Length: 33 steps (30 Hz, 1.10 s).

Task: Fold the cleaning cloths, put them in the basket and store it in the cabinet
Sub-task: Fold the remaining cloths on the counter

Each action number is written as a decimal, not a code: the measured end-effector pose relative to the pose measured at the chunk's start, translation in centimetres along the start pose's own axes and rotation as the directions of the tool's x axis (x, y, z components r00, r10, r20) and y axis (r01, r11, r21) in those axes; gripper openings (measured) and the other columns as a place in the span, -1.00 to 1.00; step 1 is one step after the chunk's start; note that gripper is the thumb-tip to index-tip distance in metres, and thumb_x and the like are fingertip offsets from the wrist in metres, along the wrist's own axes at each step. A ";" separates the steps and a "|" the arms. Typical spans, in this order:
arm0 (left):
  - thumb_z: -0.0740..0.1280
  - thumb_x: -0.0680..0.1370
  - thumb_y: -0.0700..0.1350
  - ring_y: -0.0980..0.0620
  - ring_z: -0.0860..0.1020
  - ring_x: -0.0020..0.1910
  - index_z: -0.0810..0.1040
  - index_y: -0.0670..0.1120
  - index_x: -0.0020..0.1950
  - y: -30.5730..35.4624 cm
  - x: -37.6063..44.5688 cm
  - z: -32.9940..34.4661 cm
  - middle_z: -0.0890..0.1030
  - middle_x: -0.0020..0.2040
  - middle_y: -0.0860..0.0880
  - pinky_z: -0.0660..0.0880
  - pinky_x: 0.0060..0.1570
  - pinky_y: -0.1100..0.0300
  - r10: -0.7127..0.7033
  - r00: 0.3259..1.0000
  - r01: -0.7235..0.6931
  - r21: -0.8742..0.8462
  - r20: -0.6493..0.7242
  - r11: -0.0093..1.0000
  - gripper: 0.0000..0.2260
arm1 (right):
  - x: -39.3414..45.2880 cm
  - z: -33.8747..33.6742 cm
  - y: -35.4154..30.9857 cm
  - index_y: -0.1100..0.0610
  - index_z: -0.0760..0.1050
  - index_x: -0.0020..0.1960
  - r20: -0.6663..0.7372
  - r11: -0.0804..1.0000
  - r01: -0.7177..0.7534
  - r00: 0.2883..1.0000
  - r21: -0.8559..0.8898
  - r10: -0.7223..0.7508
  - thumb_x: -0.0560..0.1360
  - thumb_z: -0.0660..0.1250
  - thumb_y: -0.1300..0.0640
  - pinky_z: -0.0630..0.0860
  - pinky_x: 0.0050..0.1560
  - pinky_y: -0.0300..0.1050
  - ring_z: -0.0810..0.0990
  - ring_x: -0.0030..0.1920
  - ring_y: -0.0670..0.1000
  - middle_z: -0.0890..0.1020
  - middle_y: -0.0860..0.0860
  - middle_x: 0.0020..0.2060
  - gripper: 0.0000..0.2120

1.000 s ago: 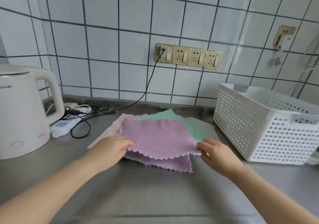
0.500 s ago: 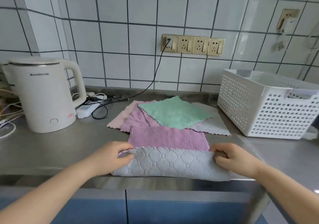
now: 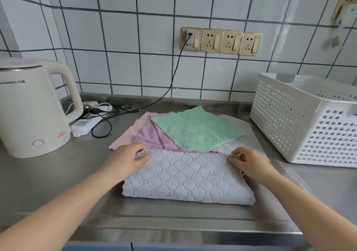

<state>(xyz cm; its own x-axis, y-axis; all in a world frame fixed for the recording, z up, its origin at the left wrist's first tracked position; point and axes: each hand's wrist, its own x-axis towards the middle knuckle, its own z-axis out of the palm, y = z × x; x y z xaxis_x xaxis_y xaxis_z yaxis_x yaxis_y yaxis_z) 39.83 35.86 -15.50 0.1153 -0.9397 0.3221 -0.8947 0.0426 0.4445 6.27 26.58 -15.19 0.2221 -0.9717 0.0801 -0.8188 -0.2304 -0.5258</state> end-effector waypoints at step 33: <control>-0.24 0.53 0.26 0.06 -0.20 0.53 -0.17 -0.06 0.55 4.8 -3.1 4.9 -0.21 0.55 -0.01 -0.23 0.47 0.07 -0.105 0.935 -0.043 0.402 0.338 0.914 -0.34 | -5.0 6.1 -4.6 -0.10 -0.14 0.53 0.184 0.881 0.162 0.979 -0.445 -0.087 0.48 -0.30 -0.38 -0.12 0.48 0.14 -0.17 0.53 0.00 -0.11 -0.03 0.54 -0.31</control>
<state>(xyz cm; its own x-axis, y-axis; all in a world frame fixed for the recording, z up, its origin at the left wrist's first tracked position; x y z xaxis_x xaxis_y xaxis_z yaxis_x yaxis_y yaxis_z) 33.05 37.28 -18.43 0.0559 -0.9981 -0.0274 -0.9968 -0.0574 0.0564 12.17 32.82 -18.34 0.3859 -0.9220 -0.0315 -0.9208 -0.3829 -0.0737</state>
